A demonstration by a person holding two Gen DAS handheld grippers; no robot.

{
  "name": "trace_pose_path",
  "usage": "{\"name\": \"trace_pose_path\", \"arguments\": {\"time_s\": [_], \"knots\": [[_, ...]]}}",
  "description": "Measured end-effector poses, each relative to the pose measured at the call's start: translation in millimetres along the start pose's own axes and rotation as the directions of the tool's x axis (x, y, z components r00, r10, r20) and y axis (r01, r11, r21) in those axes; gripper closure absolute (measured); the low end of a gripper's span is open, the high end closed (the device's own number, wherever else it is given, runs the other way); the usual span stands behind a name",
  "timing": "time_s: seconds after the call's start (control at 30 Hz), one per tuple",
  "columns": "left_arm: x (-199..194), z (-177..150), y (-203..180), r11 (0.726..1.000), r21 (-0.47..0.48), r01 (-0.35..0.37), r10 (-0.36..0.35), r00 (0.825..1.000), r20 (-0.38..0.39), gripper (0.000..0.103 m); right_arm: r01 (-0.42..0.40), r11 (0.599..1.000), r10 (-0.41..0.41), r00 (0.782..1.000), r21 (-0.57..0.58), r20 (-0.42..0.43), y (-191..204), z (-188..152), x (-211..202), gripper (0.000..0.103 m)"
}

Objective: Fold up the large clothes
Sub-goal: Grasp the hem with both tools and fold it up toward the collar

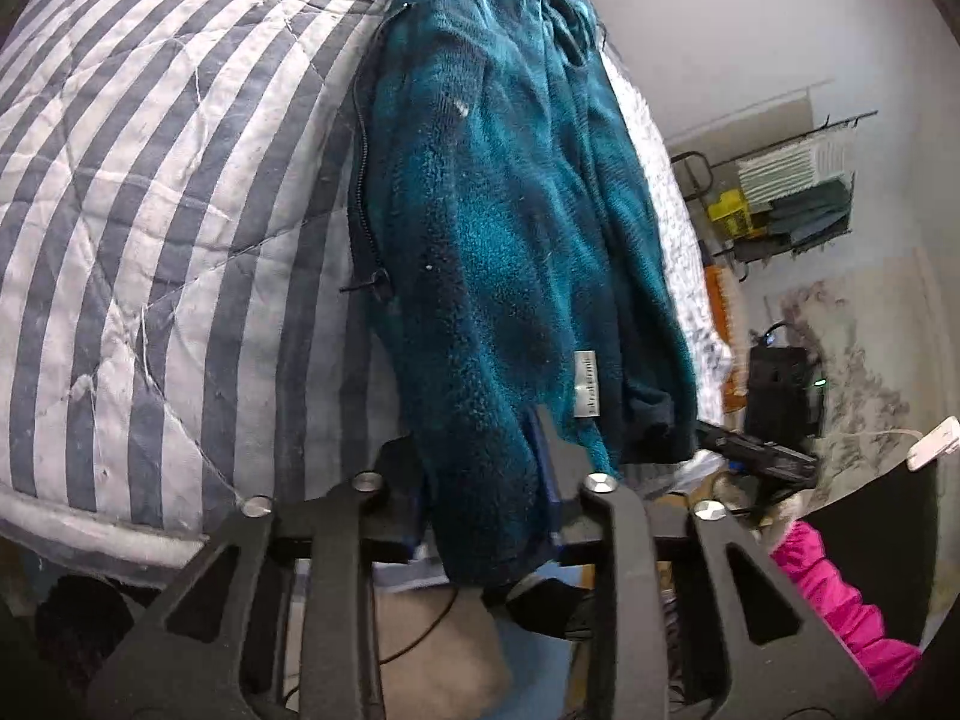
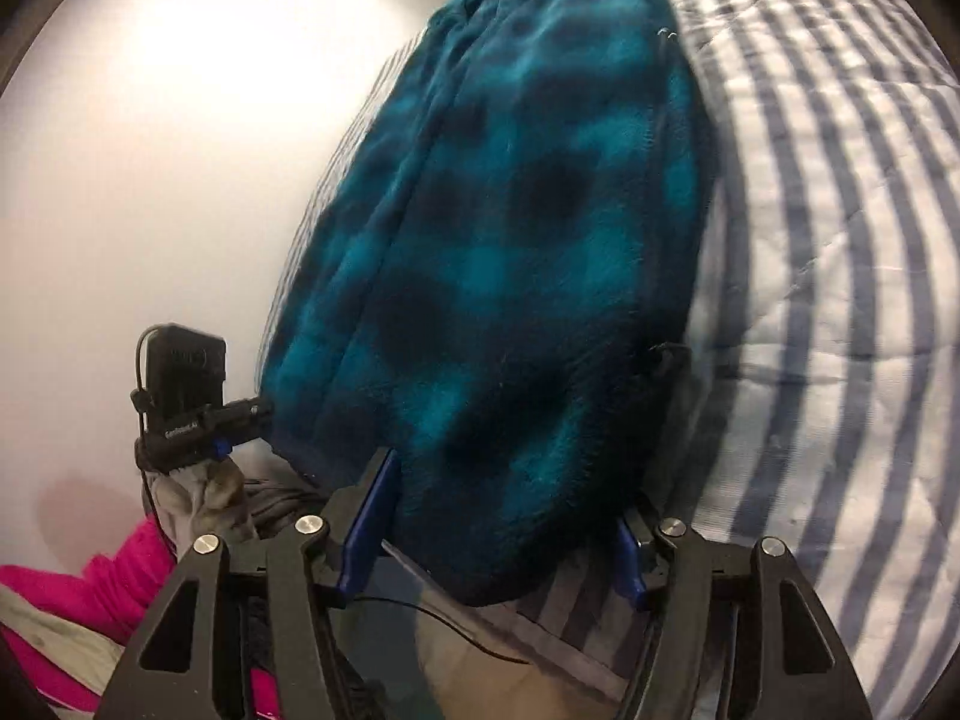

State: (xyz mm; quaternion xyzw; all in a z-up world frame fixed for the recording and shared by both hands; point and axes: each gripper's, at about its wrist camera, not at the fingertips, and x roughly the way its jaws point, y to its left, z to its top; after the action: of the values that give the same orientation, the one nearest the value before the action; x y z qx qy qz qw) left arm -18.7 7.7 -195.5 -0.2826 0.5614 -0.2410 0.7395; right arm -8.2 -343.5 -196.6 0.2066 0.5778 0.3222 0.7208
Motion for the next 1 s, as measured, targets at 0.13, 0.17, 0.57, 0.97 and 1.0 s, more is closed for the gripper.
{"name": "trace_pose_path", "arguments": {"time_s": [0.13,0.17,0.57,0.97,1.0], "knots": [[-2,3,-8,0.999,-0.012,0.031,-0.031,0.999,0.020,0.091,-0.019,1.000,0.019,1.000,0.009,-0.013,6,1,5,0.074],[-5,4,-10,0.999,-0.020,0.047,-0.047,0.998,0.029,0.092,-0.028,1.000,0.028,1.000,0.013,-0.008,7,2,3,0.079],[-44,35,-33,0.979,-0.045,0.198,-0.192,0.974,0.122,0.093,-0.201,0.979,0.194,0.972,0.038,0.129,23,20,-37,0.094],[-57,113,-72,0.985,0.012,0.175,-0.174,0.966,0.193,0.093,-0.210,0.977,0.198,0.949,0.024,0.244,42,73,-79,0.094],[-56,124,-76,0.987,0.020,0.160,-0.161,0.967,0.199,0.093,-0.201,0.979,0.188,0.950,0.027,0.249,42,80,-80,0.094]]}}
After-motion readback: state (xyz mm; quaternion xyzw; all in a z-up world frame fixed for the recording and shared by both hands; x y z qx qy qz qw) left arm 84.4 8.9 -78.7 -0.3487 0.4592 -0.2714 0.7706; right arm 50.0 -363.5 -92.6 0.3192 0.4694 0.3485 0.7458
